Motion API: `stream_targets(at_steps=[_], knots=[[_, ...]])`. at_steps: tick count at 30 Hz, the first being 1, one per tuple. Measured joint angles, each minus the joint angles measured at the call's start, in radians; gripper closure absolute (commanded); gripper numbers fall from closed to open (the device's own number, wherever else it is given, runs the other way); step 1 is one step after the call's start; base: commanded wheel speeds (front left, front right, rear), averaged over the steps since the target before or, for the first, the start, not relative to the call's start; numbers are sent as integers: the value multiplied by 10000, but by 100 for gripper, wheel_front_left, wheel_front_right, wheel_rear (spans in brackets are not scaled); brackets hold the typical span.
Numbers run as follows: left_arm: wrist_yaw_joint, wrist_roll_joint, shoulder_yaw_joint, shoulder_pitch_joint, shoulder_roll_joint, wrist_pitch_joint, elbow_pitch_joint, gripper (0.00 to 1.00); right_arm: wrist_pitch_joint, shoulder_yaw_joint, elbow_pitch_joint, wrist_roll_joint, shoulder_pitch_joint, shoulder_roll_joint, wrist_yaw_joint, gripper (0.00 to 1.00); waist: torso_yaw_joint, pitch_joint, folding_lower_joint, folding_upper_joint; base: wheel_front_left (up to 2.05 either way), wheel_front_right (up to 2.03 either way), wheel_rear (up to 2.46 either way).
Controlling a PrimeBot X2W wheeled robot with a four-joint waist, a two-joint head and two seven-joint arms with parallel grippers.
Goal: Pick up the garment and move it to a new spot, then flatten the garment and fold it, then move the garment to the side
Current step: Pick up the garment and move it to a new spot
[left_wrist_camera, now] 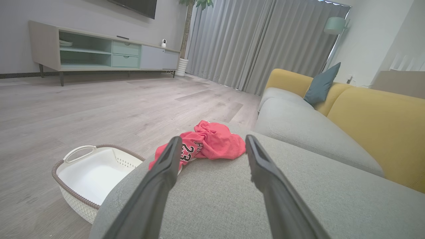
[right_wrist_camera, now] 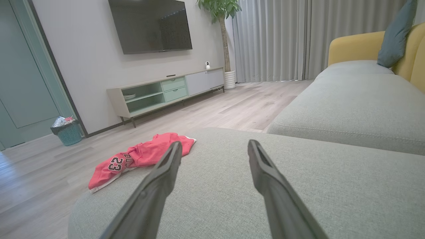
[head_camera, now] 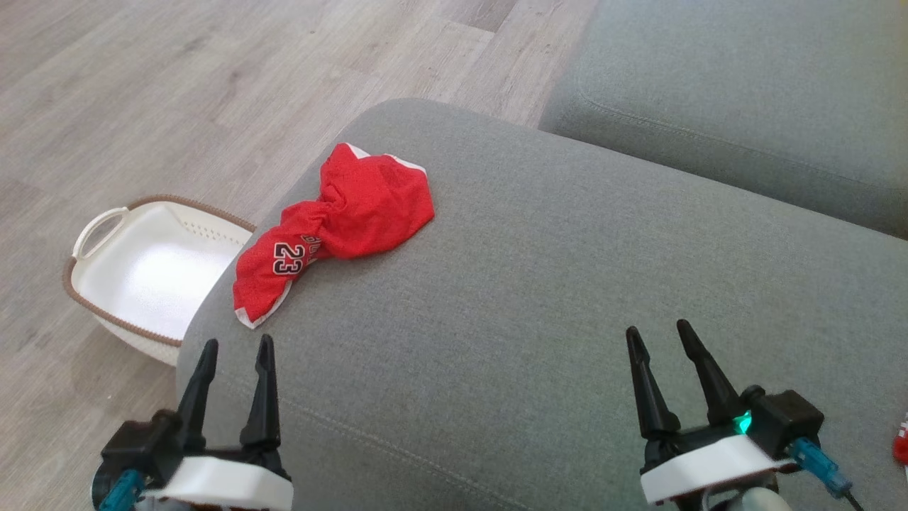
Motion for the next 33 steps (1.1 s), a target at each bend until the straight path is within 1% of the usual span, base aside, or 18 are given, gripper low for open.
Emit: stream_targets(at_steps=[4,8,13,18,19,22,24,25,28,31,33], knots=[[0,0,113,0,-2,0,-25,0,0,15,42,54,0,0,0,0,-24,-5,0,0,0,0,0],[2,0,447,-3,-4,0,-104,0,0,4,44,54,0,0,0,0,-159,35,0,0,0,0,0],[-33,25,1126,-67,-10,0,-201,0,0,-127,40,38,-3,0,0,0,-345,224,0,0,0,0,0],[-382,109,1885,-846,94,0,-54,0,0,-426,-25,-247,-69,0,0,0,-498,692,0,0,0,0,0],[-395,109,1983,-1090,138,0,71,0,0,-495,-42,-316,-97,0,0,0,-533,809,0,0,0,0,0],[-552,109,2199,-1798,451,-4,681,0,0,-765,-151,-552,-338,-2,0,0,-651,1202,0,0,0,0,0],[-617,109,2243,-2276,805,-4,1356,0,0,-961,-288,-750,-606,-2,0,0,-740,1477,1,0,0,0,0],[-617,109,2243,-2276,805,-4,1356,0,0,-961,-288,-750,-606,-2,0,0,-740,1477,1,0,0,0,0],[-644,98,2238,-3049,1296,8,2587,0,0,-1229,-512,-1051,-972,-2,0,0,-883,1905,2,0,0,0,0],[-719,-61,2180,-3969,1741,562,3981,0,0,-1475,-746,-1346,-1207,-6,0,0,-1031,2347,2,0,0,0,0],[-727,-397,2067,-4710,1990,1250,4932,0,13,-1599,-984,-1473,-1304,-8,0,0,-1128,2638,3,0,0,0,0]])
